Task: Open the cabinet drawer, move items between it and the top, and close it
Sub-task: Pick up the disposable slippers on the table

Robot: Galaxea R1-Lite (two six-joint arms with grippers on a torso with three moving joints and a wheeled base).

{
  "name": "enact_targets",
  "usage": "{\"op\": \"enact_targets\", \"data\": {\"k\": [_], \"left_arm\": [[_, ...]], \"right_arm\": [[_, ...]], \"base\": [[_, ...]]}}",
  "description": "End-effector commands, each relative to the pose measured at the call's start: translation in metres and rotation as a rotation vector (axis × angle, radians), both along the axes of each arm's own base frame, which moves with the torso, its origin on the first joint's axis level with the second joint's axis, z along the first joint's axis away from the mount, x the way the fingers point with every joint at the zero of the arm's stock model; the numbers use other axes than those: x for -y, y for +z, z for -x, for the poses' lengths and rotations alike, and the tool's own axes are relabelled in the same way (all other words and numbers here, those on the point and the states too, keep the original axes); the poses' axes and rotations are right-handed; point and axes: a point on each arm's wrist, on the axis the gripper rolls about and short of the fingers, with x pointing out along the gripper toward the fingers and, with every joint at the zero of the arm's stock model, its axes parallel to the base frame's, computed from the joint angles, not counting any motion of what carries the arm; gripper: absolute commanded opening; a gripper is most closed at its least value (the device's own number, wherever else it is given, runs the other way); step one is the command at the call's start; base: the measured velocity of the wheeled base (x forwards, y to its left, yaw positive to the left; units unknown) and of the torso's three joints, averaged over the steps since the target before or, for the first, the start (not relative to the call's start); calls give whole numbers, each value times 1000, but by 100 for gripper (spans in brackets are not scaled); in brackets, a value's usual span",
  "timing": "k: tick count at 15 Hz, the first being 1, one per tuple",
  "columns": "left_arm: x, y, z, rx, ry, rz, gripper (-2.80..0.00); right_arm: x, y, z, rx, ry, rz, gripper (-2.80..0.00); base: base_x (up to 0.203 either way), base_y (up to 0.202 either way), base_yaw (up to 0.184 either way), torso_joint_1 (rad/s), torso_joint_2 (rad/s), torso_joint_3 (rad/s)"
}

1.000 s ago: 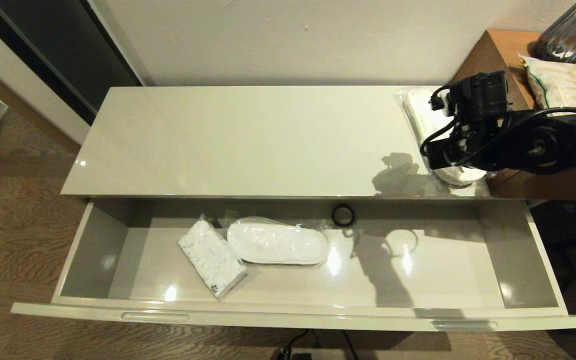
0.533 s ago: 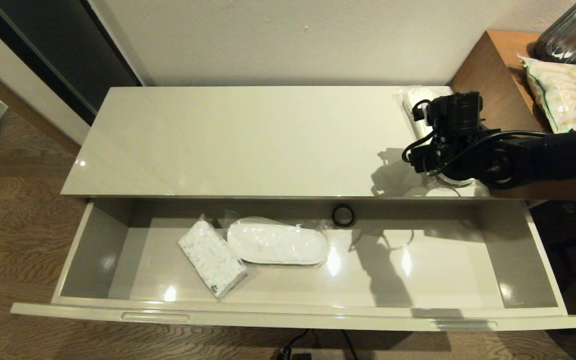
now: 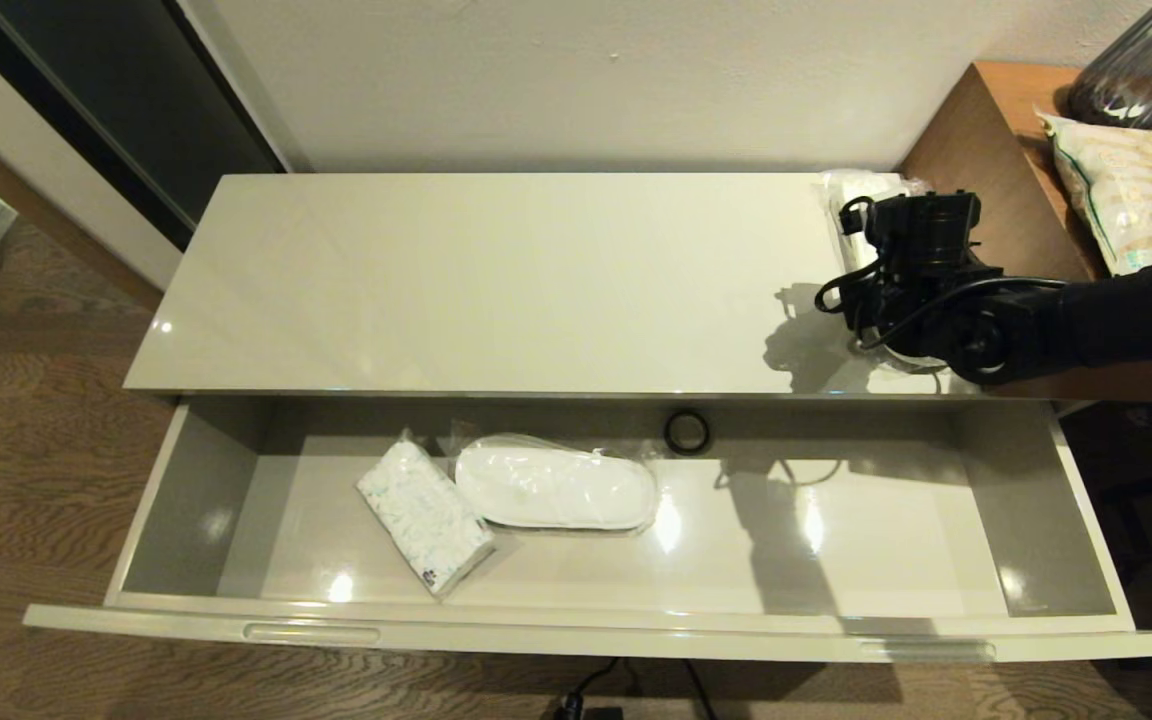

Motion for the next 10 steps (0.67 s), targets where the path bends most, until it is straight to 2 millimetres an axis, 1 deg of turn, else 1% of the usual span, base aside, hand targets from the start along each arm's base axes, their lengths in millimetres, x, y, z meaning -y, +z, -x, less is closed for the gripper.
{"op": "enact_targets", "data": {"k": [1,3,7,9,10], "left_arm": [[0,0,0,2,0,0,-280],[0,0,0,2,0,0,-280],[0,0,0,2,0,0,-280],[0,0,0,2,0,0,-280],[0,0,0,2,0,0,-280]], "right_arm": [[0,1,1,2,-6,3,-280],[-1,-1,8,-13,-5,5,-280],[-8,13,30,-6,-14,3,-280],[-11,37,54,24,1,-3,-280],[-12,50,71,29,11,-5,-280]], "base": [[0,0,0,0,0,0],[0,0,0,0,0,0],[0,0,0,0,0,0],[0,0,0,0,0,0],[0,0,0,0,0,0]]}}
